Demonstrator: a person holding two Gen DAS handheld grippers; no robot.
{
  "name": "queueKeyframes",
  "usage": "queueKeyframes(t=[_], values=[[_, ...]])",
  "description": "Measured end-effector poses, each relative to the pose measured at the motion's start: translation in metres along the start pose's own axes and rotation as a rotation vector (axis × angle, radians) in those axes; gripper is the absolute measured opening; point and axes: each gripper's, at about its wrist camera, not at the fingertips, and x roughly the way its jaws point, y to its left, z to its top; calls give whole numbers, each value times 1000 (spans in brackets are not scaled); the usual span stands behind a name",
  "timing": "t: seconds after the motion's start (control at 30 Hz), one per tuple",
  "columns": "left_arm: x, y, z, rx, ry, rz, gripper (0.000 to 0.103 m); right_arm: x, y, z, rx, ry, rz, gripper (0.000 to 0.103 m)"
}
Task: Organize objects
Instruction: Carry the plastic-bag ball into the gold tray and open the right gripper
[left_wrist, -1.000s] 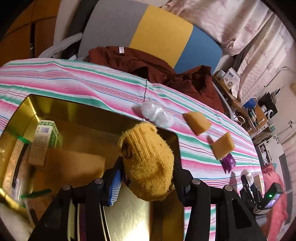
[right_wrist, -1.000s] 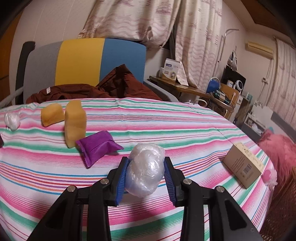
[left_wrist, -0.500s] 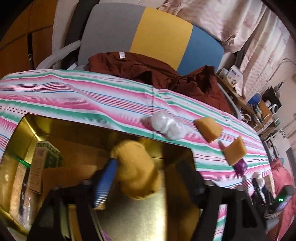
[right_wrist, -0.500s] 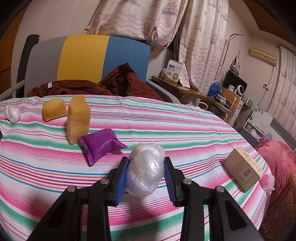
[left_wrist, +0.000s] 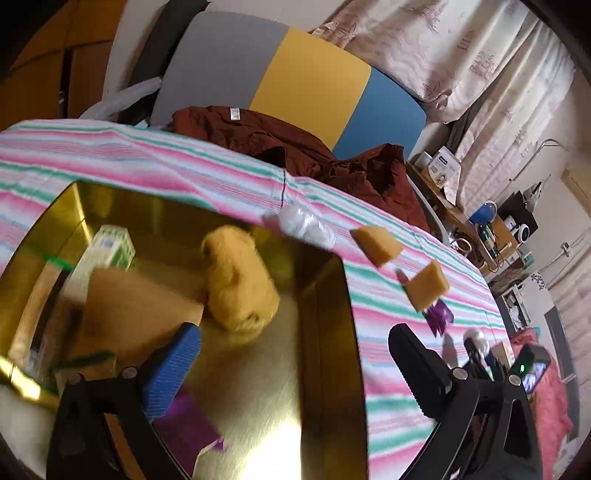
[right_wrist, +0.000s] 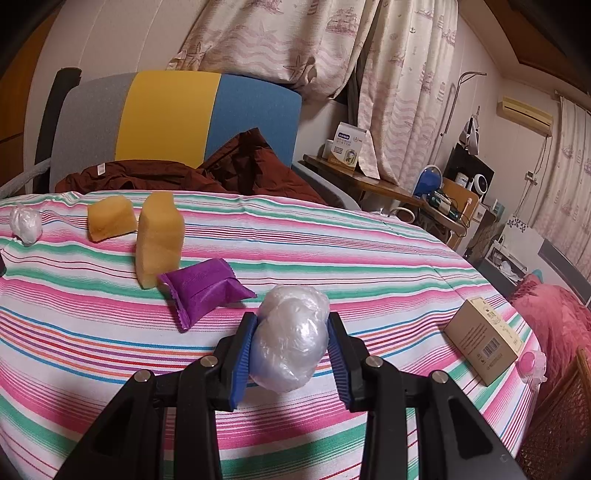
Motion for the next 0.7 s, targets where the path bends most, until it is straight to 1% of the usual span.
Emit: queueKeyframes(t=[0.07, 0.23, 0.3, 0.37, 0.47, 0.57, 0.7], values=[[-10, 2, -8, 5, -12, -11, 102, -2, 1, 0, -3, -9, 2, 37], [-36, 4, -28, 72, -63, 13, 102, -13, 4, 1, -25, -56, 23, 37], [-47, 7, -38, 105, -84, 27, 102, -18, 10, 0, -48, -59, 40, 37], [-54, 12, -45, 126, -91, 17, 102, -24, 17, -1, -83, -67, 55, 37], [-63, 22, -54, 131, -97, 27, 102, -39, 29, -3, -137, -95, 74, 37], [-73, 33, -64, 122, -107, 29, 102, -60, 40, -3, -160, -118, 150, 37], [-86, 44, -77, 128, -131, 51, 102, -92, 59, 7, -133, -137, 278, 37]])
